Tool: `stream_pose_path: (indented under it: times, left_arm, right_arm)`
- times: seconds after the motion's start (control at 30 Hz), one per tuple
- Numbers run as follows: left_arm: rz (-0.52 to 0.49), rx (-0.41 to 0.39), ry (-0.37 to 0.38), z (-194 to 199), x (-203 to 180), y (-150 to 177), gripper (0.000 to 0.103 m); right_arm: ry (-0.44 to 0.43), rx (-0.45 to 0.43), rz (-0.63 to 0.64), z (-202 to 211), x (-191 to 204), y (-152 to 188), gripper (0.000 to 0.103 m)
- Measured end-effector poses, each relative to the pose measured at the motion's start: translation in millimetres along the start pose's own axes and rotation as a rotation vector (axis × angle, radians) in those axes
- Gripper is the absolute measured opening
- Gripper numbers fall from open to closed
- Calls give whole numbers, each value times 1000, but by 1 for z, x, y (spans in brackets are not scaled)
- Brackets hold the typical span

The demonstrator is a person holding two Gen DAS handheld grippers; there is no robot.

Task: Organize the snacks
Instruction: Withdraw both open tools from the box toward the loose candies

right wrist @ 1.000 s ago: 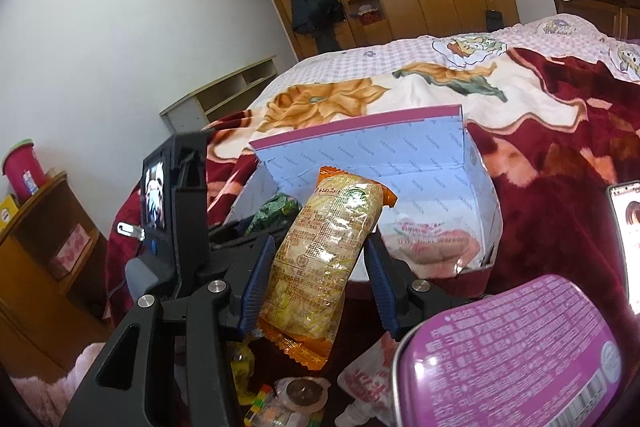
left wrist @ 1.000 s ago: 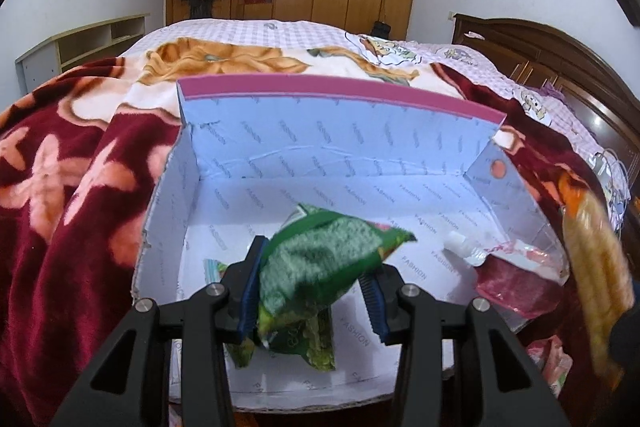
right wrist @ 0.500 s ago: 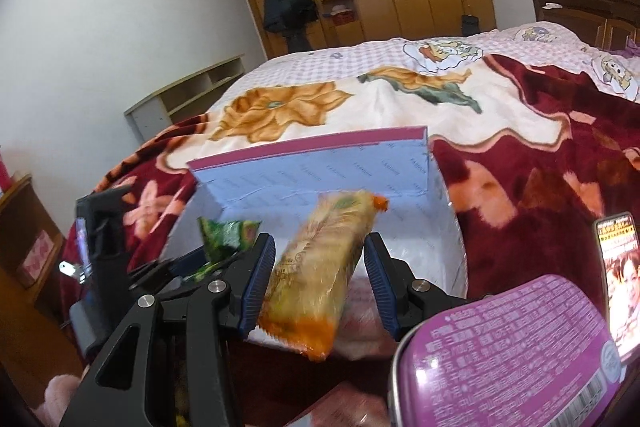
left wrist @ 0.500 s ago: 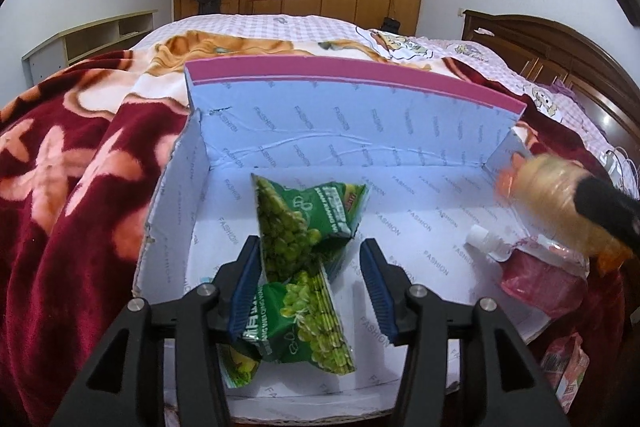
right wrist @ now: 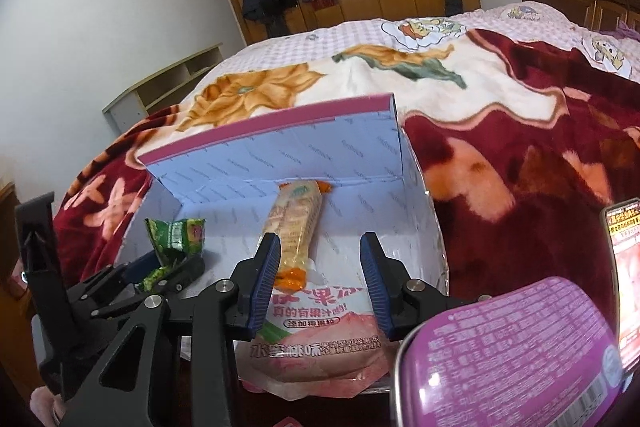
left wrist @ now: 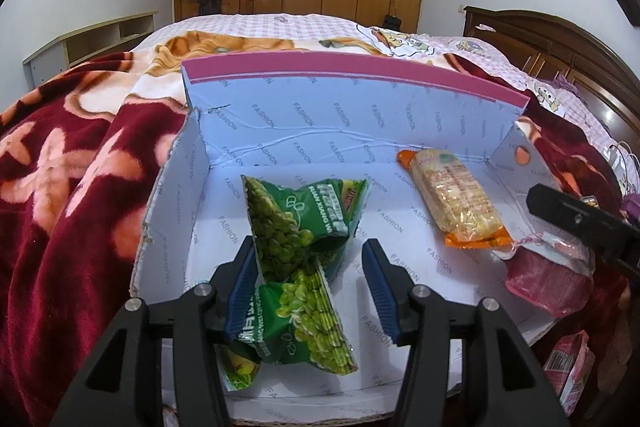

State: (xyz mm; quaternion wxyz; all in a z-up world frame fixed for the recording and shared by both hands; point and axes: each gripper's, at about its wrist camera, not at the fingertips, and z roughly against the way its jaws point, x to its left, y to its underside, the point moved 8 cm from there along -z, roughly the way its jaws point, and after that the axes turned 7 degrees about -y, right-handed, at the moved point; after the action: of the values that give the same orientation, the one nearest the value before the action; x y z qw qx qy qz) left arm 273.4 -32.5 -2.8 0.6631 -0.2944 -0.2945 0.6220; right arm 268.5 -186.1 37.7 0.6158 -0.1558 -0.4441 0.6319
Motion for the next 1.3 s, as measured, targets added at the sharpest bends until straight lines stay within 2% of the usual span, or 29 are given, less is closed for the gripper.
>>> stream_pose_path:
  times: [0.23, 0.33, 0.47, 0.8, 1.3]
  left_arm:
    - [10, 3, 25, 6, -1, -3, 55]
    - [8, -15, 17, 15, 1, -6, 63]
    - [1, -51, 12, 32, 2, -13, 64]
    - [0, -81, 25, 75, 3, -10, 64]
    - [40, -45, 26, 112, 20, 26, 64]
  right_arm:
    - [-30, -15, -9, 11, 4, -1, 43]
    - [-40, -23, 2, 19, 10, 0, 52]
    - [-41, -30, 23, 27, 18, 3, 57]
    - [-81, -58, 44, 53, 41, 12, 58]
    - [-111, -59, 29, 83, 60, 48, 59]
